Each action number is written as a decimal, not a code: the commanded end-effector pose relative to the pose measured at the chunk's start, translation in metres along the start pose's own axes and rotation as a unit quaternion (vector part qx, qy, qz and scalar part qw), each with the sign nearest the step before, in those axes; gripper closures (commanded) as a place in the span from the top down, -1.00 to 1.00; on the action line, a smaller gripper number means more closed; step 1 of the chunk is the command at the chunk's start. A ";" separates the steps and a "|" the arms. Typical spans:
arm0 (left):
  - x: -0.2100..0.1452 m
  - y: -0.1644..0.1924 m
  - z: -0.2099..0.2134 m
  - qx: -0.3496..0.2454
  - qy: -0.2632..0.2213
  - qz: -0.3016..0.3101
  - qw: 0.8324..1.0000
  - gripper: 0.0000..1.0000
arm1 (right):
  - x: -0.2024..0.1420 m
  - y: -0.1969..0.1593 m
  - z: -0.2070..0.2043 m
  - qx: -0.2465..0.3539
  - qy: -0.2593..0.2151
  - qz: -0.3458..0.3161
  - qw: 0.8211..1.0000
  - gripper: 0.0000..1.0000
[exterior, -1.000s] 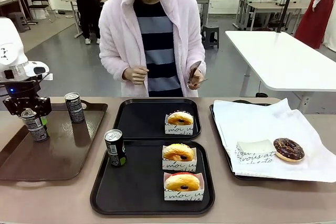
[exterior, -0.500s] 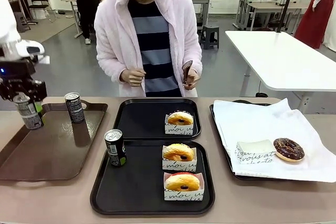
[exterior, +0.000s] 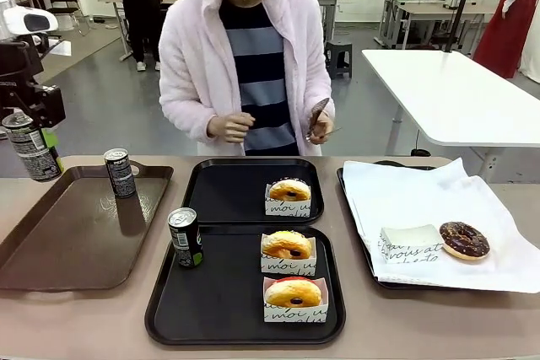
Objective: Set up donuts and drinks on trays.
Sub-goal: Pick up one Pepsi coke from the Handle tray and place it on the Flat Tray without a Pepsi coke.
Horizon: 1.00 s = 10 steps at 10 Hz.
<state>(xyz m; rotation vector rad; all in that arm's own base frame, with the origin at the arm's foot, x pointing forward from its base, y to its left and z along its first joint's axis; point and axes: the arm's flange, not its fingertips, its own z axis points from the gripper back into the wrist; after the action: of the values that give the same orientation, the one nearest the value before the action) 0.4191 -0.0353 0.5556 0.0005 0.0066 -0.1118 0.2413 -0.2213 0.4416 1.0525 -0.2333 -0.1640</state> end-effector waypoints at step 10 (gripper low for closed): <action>0.079 -0.078 0.006 -0.033 -0.021 -0.077 0.996 0.17 | 0.001 0.000 0.001 0.012 -0.007 0.009 1.000 1.00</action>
<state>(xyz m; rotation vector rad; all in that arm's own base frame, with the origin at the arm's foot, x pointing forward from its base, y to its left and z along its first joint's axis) 0.4719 -0.1207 0.5554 -0.0394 -0.0380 -0.2366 0.2413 -0.2213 0.4416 1.0526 -0.2333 -0.1639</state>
